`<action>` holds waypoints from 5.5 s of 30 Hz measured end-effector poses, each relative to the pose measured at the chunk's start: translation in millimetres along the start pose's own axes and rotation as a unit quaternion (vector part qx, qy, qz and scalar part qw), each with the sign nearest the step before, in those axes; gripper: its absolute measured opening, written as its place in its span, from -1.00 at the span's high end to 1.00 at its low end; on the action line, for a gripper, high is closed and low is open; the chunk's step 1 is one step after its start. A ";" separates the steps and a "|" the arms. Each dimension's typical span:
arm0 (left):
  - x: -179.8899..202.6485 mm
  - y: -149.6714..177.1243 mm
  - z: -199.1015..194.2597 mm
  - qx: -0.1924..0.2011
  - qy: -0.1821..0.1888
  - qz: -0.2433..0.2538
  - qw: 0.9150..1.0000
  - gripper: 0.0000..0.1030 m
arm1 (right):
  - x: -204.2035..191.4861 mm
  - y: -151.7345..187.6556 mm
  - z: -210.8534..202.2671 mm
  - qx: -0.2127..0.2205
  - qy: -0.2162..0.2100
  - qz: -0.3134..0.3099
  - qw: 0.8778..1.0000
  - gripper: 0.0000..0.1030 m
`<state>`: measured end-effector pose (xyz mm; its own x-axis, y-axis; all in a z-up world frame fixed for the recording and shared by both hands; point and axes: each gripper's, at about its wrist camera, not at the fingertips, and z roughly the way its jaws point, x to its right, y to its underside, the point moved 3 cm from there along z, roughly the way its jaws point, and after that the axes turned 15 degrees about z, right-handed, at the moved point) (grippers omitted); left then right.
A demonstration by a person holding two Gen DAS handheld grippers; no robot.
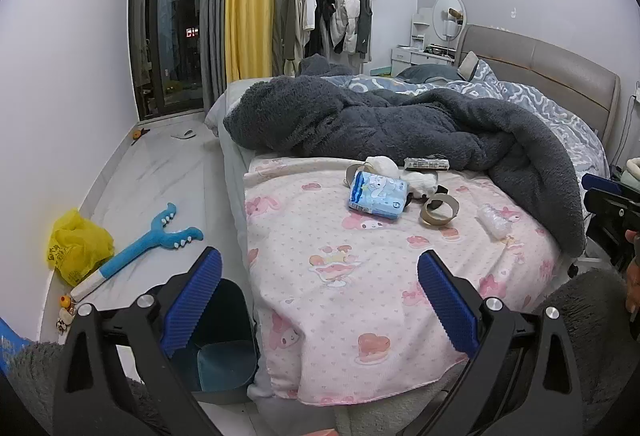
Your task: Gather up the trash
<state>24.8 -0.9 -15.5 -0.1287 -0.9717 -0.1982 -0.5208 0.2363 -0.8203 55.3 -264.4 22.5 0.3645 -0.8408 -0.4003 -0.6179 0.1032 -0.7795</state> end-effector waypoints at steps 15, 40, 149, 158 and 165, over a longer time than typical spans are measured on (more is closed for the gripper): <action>0.4 -0.2 -0.3 0.000 0.001 -0.001 1.000 -0.94 | 0.6 -0.1 2.5 0.000 0.000 0.002 1.000 -0.94; 0.1 -0.2 0.3 -0.001 0.001 -0.001 1.000 -0.94 | 0.5 -1.6 2.0 -0.001 -0.001 0.004 1.000 -0.94; 42.5 -32.9 214.9 -0.045 0.214 0.110 0.969 -0.23 | 25.7 -30.6 169.8 -0.077 0.045 0.043 0.995 0.31; 40.0 -30.4 229.0 -0.058 0.221 0.104 0.968 -0.59 | 27.9 -29.3 174.4 -0.078 0.050 0.051 0.994 0.31; 44.9 -29.3 232.1 -0.063 0.225 0.111 0.966 -0.39 | 25.5 -31.8 175.9 -0.079 0.050 0.050 0.994 0.32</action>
<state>230.1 -52.0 -124.9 -0.5883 -0.8042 -0.0852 -0.5328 0.4646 -0.7073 206.8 -195.6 -47.7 0.2295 -0.8802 -0.4153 -0.7524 0.1102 -0.6495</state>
